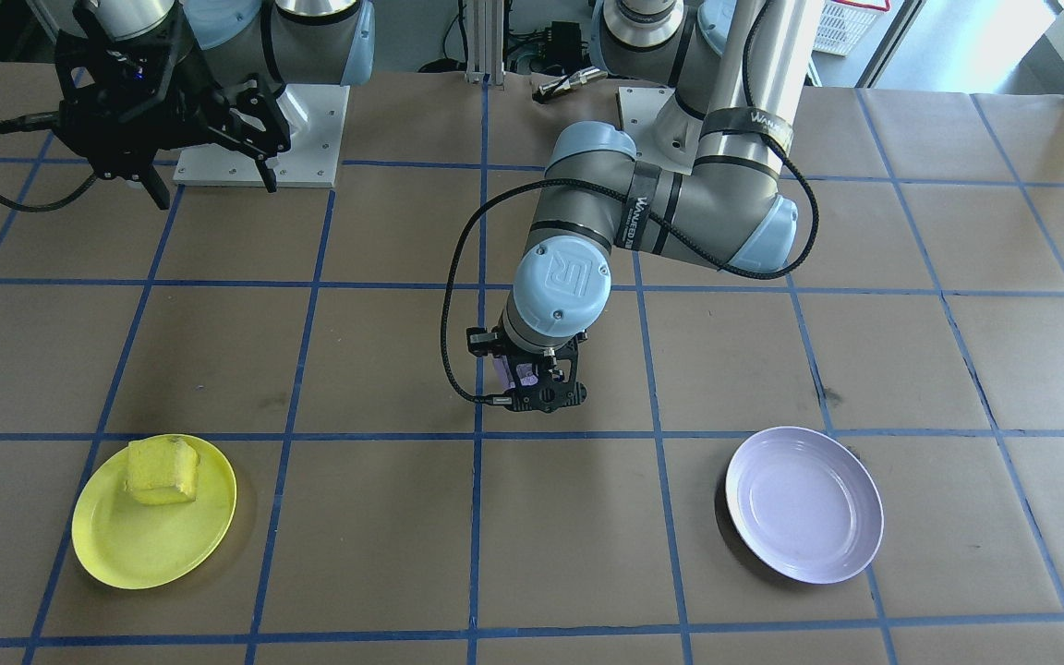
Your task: Sort blocks by color into plates
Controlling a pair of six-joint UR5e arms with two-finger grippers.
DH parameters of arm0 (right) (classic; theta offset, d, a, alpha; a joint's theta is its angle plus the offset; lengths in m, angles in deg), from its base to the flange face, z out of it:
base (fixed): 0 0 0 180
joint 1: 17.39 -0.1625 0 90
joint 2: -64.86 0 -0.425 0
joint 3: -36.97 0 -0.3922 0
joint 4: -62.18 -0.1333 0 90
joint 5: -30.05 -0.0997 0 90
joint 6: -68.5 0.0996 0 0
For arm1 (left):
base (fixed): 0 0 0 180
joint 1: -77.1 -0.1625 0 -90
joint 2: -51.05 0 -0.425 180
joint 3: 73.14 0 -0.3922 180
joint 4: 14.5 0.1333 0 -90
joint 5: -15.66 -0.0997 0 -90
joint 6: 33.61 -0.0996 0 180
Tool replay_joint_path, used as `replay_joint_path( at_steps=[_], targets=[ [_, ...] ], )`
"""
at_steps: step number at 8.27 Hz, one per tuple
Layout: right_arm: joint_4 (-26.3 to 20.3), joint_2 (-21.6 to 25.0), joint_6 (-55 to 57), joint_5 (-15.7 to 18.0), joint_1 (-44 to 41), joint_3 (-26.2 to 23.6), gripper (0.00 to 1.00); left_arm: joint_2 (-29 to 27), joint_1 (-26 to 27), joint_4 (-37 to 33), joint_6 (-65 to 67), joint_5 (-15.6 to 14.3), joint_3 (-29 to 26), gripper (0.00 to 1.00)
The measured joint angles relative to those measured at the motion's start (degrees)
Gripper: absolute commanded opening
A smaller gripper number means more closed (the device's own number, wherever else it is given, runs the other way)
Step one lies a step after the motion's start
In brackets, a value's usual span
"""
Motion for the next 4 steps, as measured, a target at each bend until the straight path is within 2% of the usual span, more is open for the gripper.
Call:
replay_joint_path(
  at_steps=[1, 2, 3, 4],
  targets=[
    [0.1, 0.0, 0.1, 3.2, 0.0, 0.0, 1.0, 1.9, -2.2, -2.6, -2.0, -2.1, -2.1, 0.0],
    [0.0, 0.0, 0.1, 4.6, 0.0, -0.1, 1.0, 3.8, -5.9, -5.8, -5.9, -4.5, -4.7, 0.0],
    [-0.3, 0.0, 0.3, 3.6, 0.0, -0.1, 1.0, 5.3, -10.3, -8.1, -11.9, -6.1, -6.9, 0.0],
    [-0.5, 0.0, 0.4, 0.6, 0.1, -0.1, 1.0, 6.0, -15.1, -9.2, -18.5, -7.0, -8.2, 0.0]
  ],
)
